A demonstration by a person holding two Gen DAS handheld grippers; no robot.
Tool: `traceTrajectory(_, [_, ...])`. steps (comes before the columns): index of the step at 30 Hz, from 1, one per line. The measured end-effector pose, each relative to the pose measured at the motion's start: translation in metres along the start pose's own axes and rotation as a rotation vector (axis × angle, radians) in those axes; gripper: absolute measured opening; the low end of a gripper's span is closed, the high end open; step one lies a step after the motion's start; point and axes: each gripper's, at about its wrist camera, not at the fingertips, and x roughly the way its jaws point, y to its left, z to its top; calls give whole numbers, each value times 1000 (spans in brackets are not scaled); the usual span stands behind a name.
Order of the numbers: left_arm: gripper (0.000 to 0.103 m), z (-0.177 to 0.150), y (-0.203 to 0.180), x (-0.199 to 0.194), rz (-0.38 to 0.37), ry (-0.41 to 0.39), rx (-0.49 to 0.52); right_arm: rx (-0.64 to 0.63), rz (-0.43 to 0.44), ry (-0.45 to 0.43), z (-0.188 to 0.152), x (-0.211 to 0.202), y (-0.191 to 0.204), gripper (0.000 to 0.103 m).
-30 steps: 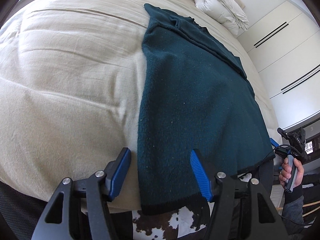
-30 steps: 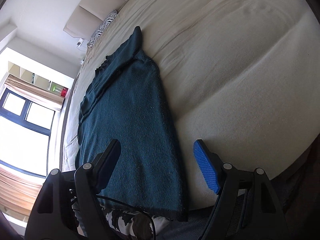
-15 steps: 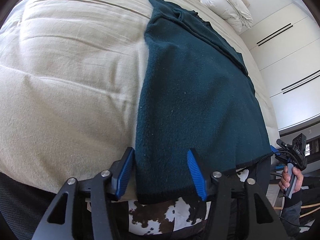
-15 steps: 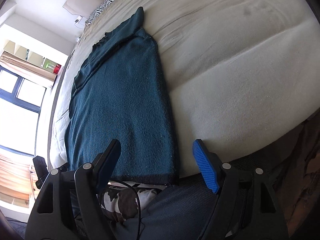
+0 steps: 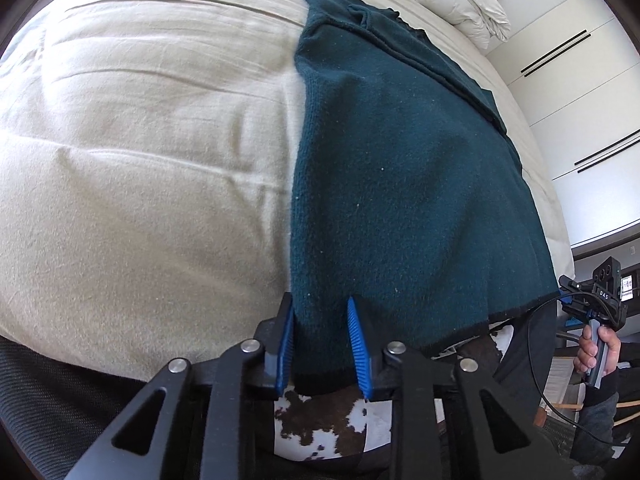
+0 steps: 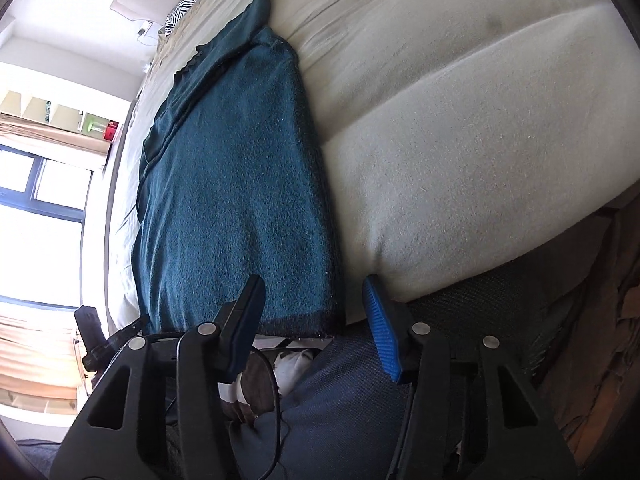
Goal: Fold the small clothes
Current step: 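Grasp the hem with both grippers and lift it toward the collar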
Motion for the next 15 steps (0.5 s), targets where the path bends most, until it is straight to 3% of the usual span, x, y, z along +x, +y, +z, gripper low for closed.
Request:
traceTrajectory(3, [34,-1,10,0,-53,3,-58,3,6,6,-1,3,-3,31])
traceTrajectory(6, [34,-1,11,-2,-53,8,-47,-11,1,5,-3,6,-1,20])
traceTrajectory(8, [29,-3,8,-2,-28,13,-22,-14,-7,0,-4,6,-1,17])
traceTrajectory(10, [10,-3,8,-2,-14,14,-16,-12,-7,-12,-5,4,-1,12])
traceTrajectory(15, [8,-8,7,-5,-17,6,1,-24,-18,-41,-8,-3,3,8])
